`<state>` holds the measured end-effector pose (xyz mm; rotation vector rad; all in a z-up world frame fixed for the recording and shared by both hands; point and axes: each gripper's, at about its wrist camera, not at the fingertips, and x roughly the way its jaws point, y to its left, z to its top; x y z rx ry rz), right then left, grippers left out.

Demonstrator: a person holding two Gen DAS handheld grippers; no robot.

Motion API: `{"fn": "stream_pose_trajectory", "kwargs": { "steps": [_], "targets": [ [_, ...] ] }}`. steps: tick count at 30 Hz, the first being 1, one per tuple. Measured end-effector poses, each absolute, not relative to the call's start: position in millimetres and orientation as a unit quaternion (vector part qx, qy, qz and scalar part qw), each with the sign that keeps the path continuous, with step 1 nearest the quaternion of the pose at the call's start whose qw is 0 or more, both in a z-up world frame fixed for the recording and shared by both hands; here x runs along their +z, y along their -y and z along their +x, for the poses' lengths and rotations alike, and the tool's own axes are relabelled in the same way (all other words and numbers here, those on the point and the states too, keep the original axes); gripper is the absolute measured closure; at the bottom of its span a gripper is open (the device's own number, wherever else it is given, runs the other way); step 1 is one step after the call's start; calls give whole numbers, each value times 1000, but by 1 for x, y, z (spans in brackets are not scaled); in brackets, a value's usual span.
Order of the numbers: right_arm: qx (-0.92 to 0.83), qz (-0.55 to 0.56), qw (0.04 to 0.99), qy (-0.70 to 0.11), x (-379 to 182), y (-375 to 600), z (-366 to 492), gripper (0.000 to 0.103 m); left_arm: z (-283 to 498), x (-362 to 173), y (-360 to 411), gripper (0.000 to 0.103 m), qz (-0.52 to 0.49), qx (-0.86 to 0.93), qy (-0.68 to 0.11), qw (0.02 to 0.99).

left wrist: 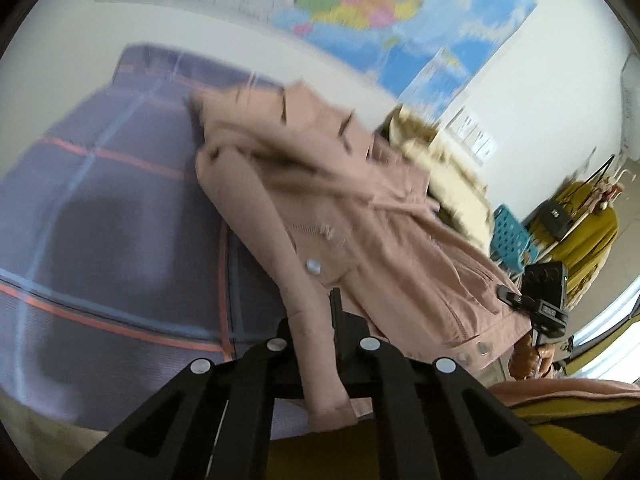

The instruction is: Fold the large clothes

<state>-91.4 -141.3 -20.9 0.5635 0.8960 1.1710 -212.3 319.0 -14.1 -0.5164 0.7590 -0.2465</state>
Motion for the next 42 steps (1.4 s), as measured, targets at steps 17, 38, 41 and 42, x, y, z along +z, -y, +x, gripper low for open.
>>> {"fn": "stream_pose_trajectory", "kwargs": {
  "steps": [17, 38, 41, 42],
  "targets": [
    [529, 270, 686, -420, -11, 147, -102, 97, -224, -12, -325, 98, -234, -113, -376, 889],
    [505, 291, 730, -358, 46, 137, -39, 97, -173, 56, -333, 98, -159, -86, -354, 918],
    [501, 295, 733, -352, 49, 136, -32, 97, -166, 62, -333, 98, -151, -83, -354, 919],
    [501, 297, 733, -350, 50, 135, -29, 97, -163, 65, -332, 98, -147, -82, -353, 920]
  ]
}}
